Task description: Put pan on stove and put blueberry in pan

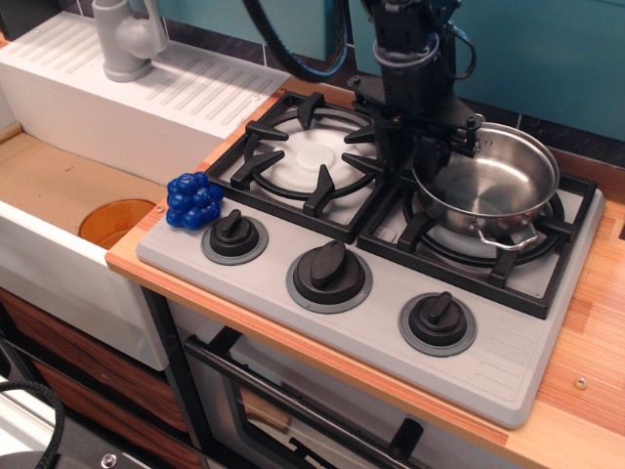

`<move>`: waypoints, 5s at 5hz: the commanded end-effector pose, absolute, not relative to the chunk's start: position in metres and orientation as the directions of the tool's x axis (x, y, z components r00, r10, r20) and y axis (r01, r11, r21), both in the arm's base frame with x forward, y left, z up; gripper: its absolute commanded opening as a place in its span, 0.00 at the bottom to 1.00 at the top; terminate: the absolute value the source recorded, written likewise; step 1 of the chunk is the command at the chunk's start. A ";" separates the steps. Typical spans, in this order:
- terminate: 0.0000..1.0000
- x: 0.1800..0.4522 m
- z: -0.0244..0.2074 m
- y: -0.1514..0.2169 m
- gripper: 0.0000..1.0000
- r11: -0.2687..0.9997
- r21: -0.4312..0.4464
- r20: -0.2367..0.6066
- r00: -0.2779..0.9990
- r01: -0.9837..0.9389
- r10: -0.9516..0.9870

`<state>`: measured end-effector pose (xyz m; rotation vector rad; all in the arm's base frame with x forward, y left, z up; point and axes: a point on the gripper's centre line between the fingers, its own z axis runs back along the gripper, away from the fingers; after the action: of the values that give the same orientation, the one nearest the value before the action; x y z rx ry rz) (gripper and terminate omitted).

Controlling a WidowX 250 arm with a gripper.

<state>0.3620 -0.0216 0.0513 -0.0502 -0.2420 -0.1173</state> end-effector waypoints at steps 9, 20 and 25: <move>0.00 0.353 0.165 0.070 0.00 0.978 0.049 0.112 0.972 0.204 -0.208; 0.00 0.354 0.146 0.079 1.00 0.977 0.016 0.107 0.971 0.211 -0.212; 0.00 0.281 0.109 0.092 1.00 0.989 0.038 0.301 0.942 0.143 -0.147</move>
<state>0.2731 0.0906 0.0899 -0.0199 -0.2459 -0.1411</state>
